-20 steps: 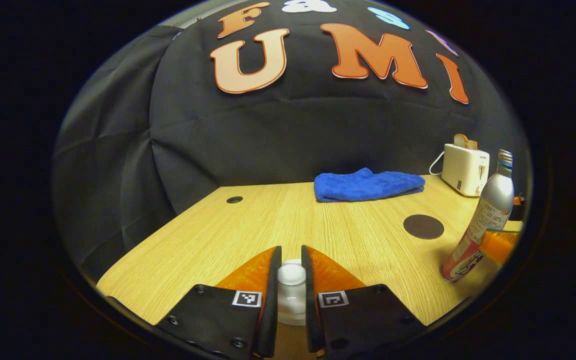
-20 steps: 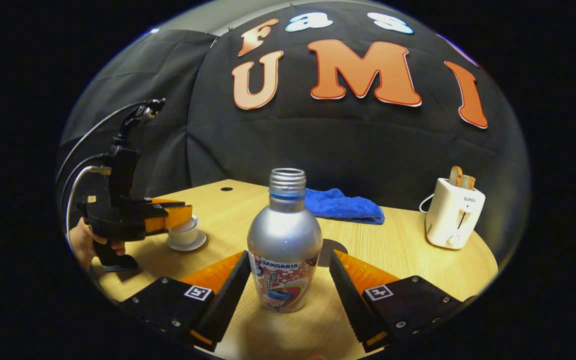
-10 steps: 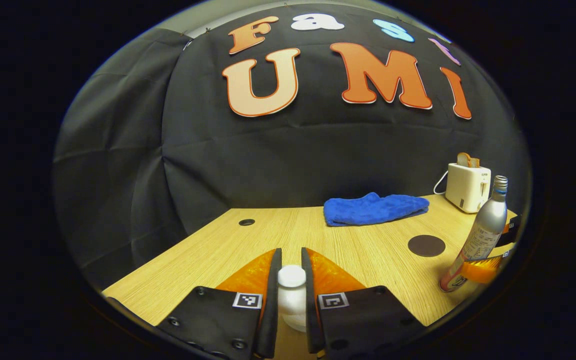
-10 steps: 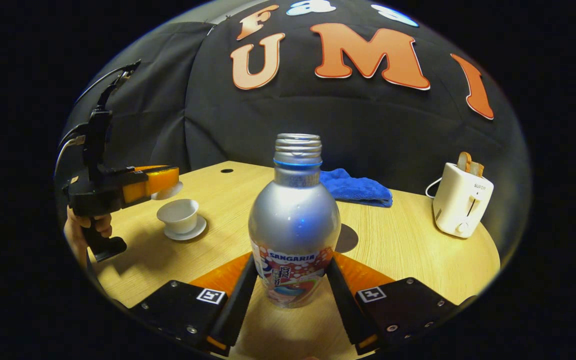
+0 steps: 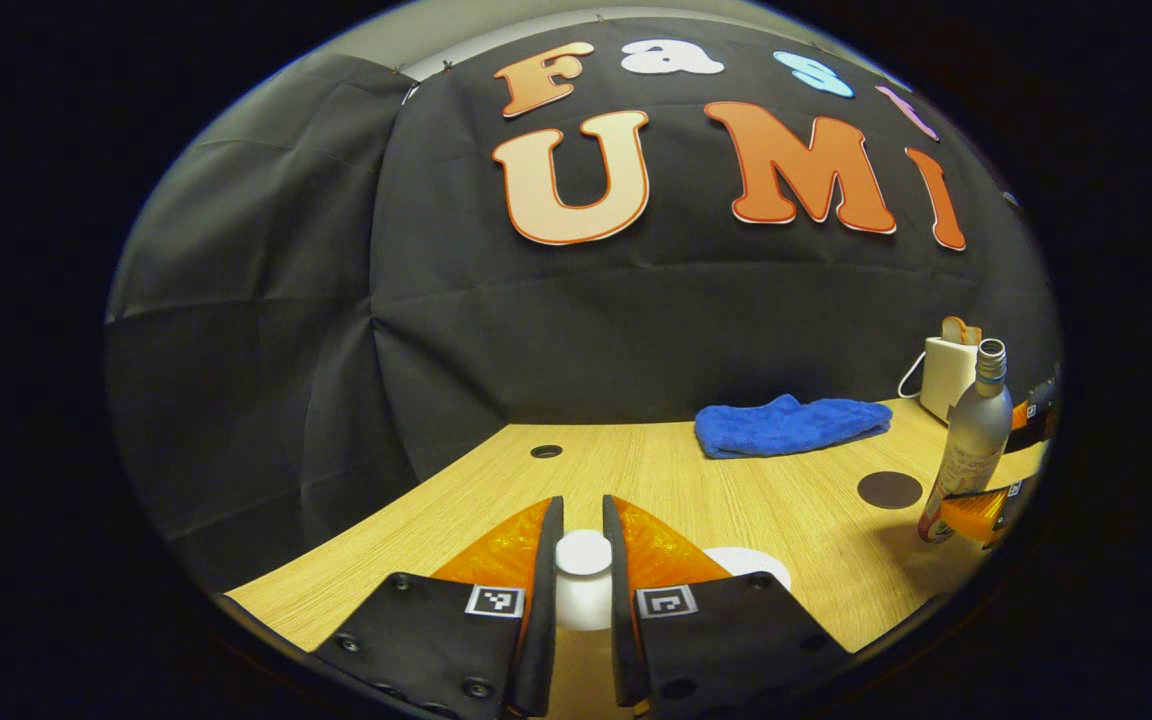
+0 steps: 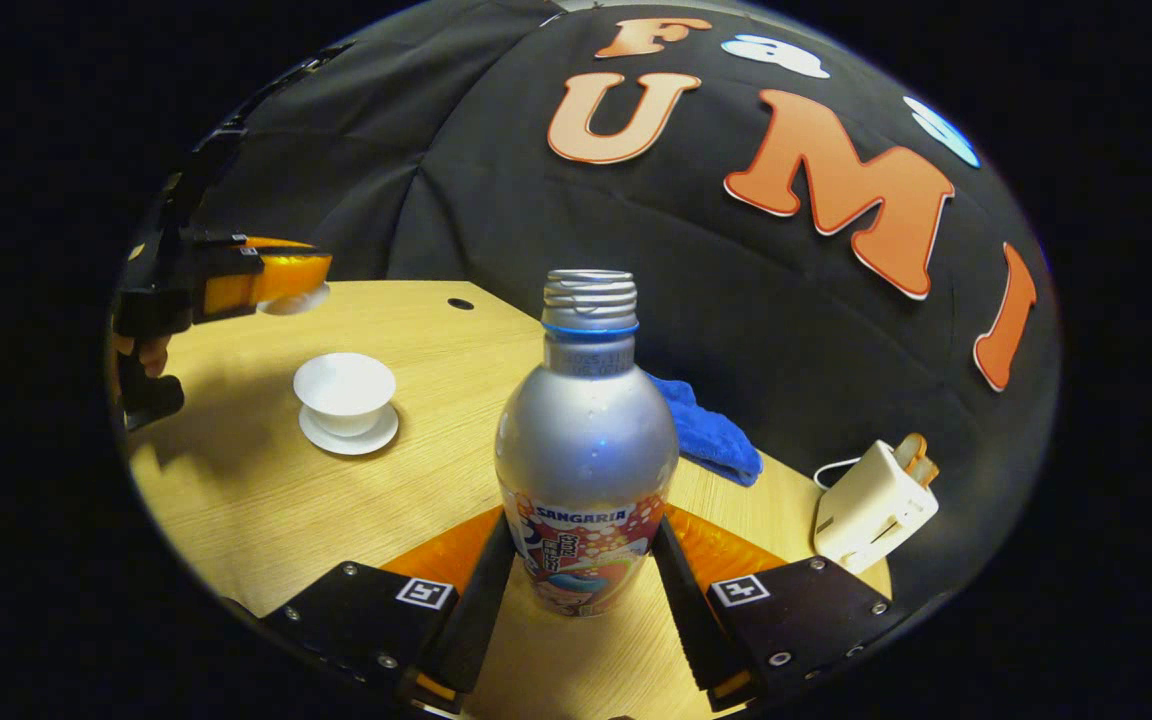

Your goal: Open the teacup lid with one hand, grasp the water bottle and pour water into the teacup with the other hand; after pouring, place the water bottle on the coaster and then close the teacup lid.

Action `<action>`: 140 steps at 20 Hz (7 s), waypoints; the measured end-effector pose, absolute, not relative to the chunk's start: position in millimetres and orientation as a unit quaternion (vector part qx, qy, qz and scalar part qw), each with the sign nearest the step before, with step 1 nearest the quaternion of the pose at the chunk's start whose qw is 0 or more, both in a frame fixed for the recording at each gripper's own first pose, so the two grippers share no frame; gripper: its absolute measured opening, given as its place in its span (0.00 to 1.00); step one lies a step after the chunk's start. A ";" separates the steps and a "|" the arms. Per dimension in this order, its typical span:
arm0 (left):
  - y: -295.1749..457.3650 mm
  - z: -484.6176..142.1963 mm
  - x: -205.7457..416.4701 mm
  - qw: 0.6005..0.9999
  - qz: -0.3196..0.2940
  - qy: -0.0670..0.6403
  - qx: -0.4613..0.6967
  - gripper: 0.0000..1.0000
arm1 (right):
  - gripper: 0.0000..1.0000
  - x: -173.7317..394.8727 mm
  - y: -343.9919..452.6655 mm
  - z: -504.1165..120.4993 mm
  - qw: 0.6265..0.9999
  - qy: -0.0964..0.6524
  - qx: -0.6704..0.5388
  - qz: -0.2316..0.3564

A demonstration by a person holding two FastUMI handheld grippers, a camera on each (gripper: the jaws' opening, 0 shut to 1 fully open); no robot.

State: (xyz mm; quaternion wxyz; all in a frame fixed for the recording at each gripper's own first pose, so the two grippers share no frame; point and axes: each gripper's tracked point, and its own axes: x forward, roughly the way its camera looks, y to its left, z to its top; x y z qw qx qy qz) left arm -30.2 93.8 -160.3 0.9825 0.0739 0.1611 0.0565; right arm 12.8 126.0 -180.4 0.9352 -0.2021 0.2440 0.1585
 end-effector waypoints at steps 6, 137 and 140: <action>135.6 -153.6 -38.9 0.982 0.083 0.156 0.066 0.27 | 0.78 38.0 128.8 -159.9 0.917 0.216 -0.301 0.148; 39.4 -141.8 -27.2 0.990 0.003 0.130 0.047 0.27 | 0.79 157.5 150.3 -234.4 0.952 0.282 0.023 0.118; 37.7 -150.4 -23.5 0.989 0.002 0.141 0.045 0.24 | 0.79 158.8 148.9 -238.5 0.952 0.282 0.020 0.117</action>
